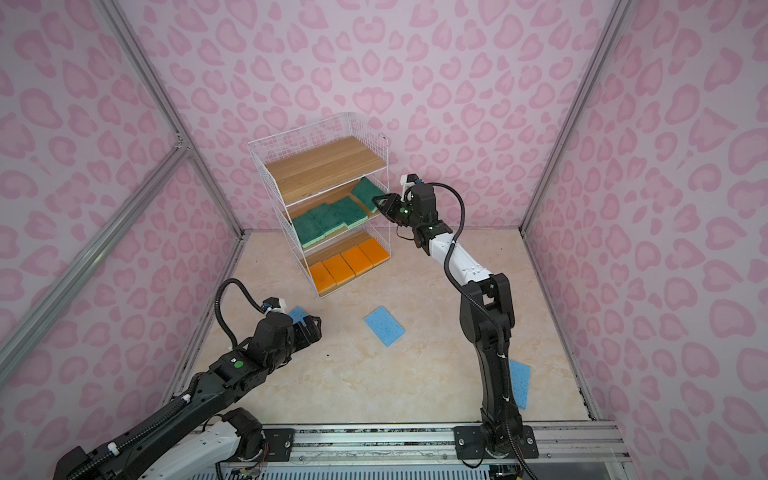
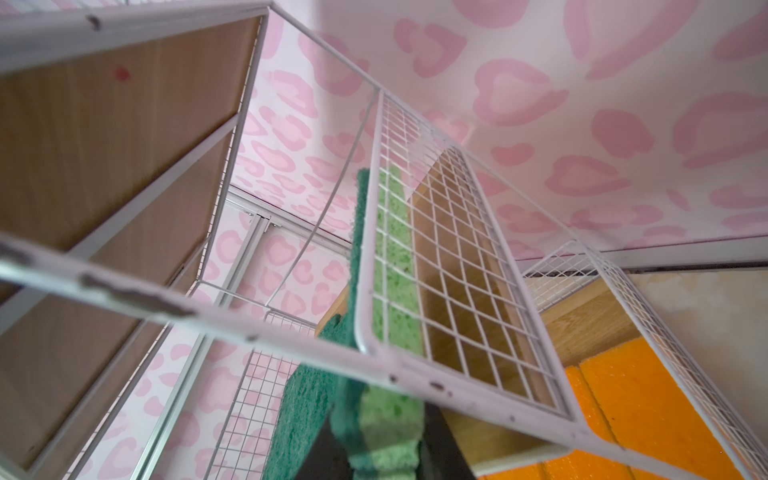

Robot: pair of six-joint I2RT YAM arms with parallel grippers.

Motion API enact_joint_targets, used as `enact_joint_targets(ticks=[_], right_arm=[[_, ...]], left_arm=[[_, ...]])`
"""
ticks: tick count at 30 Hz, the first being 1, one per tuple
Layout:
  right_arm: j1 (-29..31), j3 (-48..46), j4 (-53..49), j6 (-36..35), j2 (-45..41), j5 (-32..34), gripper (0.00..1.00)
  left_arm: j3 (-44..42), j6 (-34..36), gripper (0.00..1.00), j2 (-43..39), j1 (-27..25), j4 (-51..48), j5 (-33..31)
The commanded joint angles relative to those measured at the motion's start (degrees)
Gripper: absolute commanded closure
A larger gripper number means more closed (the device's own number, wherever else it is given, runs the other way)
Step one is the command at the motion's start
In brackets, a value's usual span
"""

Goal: Place and organize the cleaning sponges onto the shelf
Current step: 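Lower the green sponge onto the middle shelf beside the other green sponges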

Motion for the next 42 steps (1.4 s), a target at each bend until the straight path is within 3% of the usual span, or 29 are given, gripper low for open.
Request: enact_joint_targets(ticks=[1,4,7,10,17,24,32,38,42], right_arm=[[-0.1,0.1,0.3,0.2,0.8,-1.5,0.72],[-0.1,-0.2,0.4,0.4,0.7,-1.9,0.68],[0.1,-1.4,1.0,0.4,0.0,-2.0,0.51],[0.0,-2.0,0.0,-0.8,-0.9,-1.6,0.39],[-0.5,-3.0,-3.1,-2.0,-2.4,0.0,0.34],[-0.9,-2.1,-2.8,-0.8,-1.4,1.4,0.53],[-0.8,1.0,-1.8,1.0,1.0,0.7,0.64],[-0.5,0.8,-0.7,2.4,1.4,0.1,0.79],[-0.4,-1.3,2.3,4.9,0.9,-0.6,0.82]], left_arm=[[0.1,-0.3,0.03,0.6,0.1,0.1,0.3],[0.5,0.0,0.03,1.3,0.1,0.1,0.3],[1.2,0.2,0.03,1.8,0.1,0.2,0.4],[1.5,0.3,0.03,1.9,0.1,0.3,0.5],[1.2,0.1,0.03,2.0,0.1,0.4,0.7],[0.8,-0.3,0.03,1.2,0.1,0.0,0.7],[0.5,-0.3,0.03,-0.2,0.1,-0.7,-0.1],[0.4,-0.4,0.03,0.0,0.1,-0.6,0.0],[0.4,-0.5,0.03,-0.1,0.1,-0.5,-0.1]])
